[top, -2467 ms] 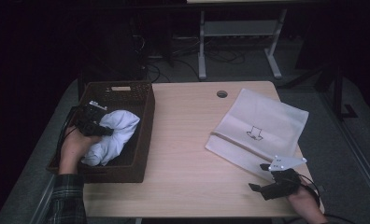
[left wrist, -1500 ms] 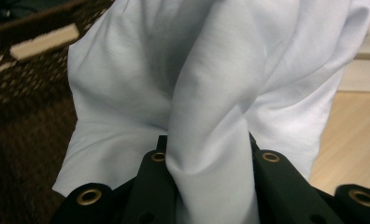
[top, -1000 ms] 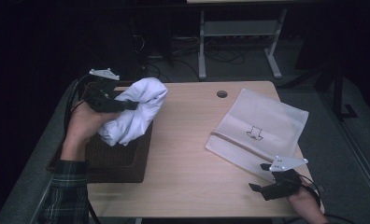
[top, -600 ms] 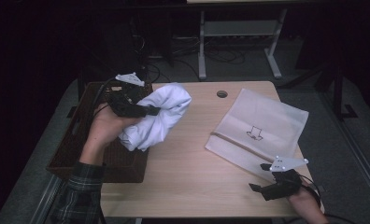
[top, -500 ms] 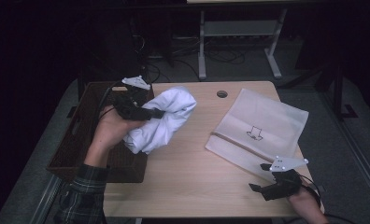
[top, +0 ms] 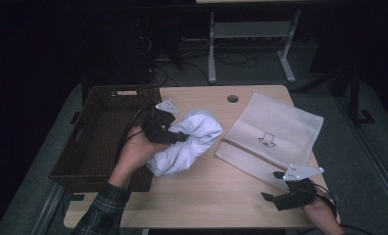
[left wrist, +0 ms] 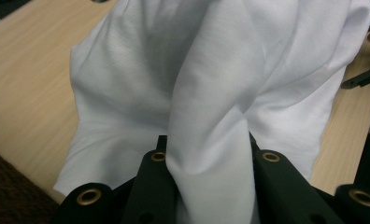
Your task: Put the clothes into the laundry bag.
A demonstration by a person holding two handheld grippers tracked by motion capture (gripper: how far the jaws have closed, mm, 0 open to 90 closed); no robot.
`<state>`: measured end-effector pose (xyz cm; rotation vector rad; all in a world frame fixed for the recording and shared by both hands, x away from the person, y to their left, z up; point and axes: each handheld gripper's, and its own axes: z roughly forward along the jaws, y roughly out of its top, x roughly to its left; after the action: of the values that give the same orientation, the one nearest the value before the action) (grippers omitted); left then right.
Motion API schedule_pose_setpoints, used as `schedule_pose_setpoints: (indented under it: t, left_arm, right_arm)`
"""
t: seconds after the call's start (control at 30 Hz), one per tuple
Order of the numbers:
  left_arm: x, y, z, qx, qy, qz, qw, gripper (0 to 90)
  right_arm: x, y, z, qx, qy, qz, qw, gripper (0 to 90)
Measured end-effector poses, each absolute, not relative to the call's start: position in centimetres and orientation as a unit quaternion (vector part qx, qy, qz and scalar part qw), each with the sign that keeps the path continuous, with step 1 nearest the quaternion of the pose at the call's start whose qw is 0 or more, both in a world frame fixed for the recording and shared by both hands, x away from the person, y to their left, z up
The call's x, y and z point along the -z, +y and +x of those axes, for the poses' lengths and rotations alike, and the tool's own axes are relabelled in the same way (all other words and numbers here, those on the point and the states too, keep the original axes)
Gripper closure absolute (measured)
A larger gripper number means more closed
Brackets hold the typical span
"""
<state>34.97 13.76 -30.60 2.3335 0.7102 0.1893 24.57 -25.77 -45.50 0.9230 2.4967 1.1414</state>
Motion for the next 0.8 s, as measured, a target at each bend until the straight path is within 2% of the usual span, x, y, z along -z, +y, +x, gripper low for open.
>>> schedule_pose_setpoints:
  t: [0.8]
  left_arm:
    - [39.1,10.3,32.5,-0.062,0.255,0.92,0.293,76.7]
  right_arm:
    - [45.4,-26.0,24.6,-0.4,0.844,0.331,0.135,12.6]
